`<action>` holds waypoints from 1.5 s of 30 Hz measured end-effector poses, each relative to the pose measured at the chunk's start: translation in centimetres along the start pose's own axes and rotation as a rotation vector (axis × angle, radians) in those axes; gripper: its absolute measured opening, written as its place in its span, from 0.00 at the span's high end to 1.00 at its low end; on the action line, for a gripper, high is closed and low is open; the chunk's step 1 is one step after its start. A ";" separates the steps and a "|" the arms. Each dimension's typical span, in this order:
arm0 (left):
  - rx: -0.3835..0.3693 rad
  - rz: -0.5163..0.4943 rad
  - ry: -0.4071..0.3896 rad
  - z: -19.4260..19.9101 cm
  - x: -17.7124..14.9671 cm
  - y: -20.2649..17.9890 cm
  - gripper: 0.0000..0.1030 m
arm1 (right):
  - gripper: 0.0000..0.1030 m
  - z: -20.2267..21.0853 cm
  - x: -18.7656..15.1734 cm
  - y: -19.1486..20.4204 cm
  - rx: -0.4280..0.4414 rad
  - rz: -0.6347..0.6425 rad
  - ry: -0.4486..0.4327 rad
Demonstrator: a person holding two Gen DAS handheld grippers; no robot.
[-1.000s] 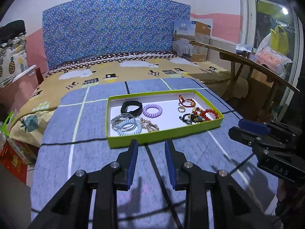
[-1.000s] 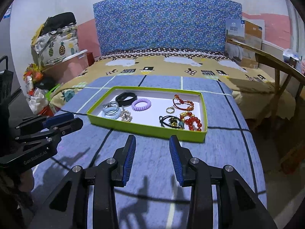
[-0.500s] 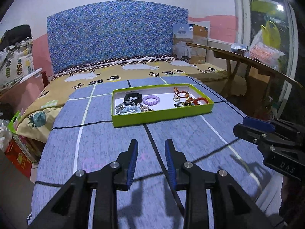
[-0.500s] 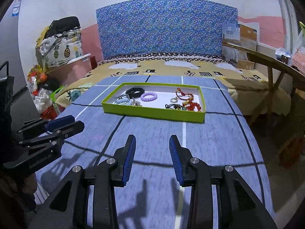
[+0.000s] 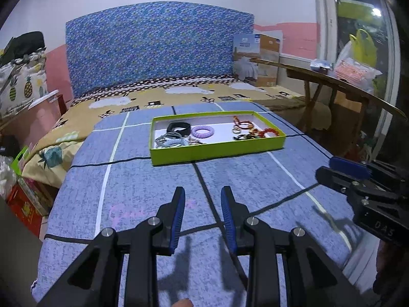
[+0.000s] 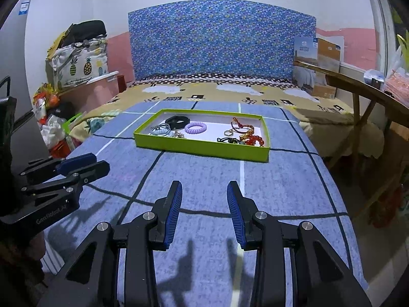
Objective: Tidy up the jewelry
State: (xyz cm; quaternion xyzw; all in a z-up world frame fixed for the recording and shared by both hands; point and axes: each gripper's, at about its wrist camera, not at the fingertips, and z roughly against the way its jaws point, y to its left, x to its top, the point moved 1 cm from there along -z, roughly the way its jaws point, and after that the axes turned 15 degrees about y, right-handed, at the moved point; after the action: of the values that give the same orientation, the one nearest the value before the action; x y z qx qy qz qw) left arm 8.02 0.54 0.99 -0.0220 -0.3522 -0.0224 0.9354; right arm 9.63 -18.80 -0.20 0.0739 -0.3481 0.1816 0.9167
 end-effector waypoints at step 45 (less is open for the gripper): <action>-0.002 0.037 0.053 -2.3 -0.6 0.5 0.71 | 0.64 -1.7 0.3 -0.1 0.016 -0.013 0.037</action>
State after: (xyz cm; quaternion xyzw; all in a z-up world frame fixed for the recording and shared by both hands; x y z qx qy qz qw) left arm 9.04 0.92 -1.14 -0.0290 -0.3266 -0.0062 0.9447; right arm 10.93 -18.36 -1.22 0.0800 -0.3291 0.1798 0.9236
